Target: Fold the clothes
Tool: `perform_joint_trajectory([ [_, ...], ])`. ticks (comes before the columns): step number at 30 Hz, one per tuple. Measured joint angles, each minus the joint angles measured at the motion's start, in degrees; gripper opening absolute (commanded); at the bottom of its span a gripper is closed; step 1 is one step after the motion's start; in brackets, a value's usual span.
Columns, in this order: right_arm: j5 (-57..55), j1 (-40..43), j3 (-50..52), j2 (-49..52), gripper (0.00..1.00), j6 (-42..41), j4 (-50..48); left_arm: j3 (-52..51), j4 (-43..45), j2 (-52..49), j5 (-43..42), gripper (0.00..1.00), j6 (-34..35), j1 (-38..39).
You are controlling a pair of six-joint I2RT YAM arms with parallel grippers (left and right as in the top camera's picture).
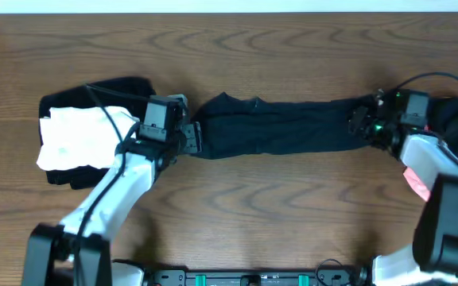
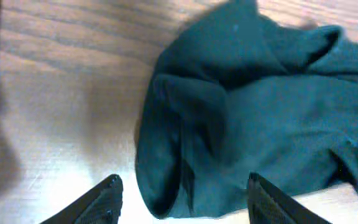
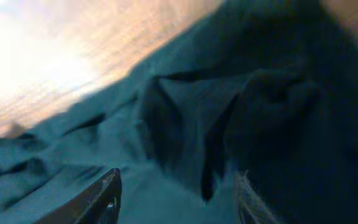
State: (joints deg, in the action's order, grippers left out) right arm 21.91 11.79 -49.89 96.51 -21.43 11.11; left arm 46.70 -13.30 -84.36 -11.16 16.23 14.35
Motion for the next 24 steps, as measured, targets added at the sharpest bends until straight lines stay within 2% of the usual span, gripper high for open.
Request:
perform_joint_trajectory([
  [4, 0.8, 3.6, 0.0, -7.0, 0.71, 2.0, 3.0, 0.0, -3.8, 3.7, 0.0, 0.64, -0.8, 0.0],
  [9, 1.2, 9.4, -0.2, -10.2, 0.73, 5.6, 6.3, 0.0, -4.7, 4.6, -2.6, 0.64, -1.3, 0.0],
  [13, 1.2, 12.4, -0.2, -7.3, 0.73, 7.2, 6.1, 0.0, -2.8, 4.6, -4.5, 0.64, -1.3, 1.3],
  [20, 0.8, 12.7, -0.2, 1.1, 0.75, 8.2, 1.1, 0.0, 0.5, 4.6, -5.5, 0.64, -1.3, 5.2],
  [24, 1.2, 12.7, -0.2, 5.8, 0.71, 8.8, -2.1, 0.0, 0.2, 4.6, -5.6, 0.64, -1.3, 6.8],
])
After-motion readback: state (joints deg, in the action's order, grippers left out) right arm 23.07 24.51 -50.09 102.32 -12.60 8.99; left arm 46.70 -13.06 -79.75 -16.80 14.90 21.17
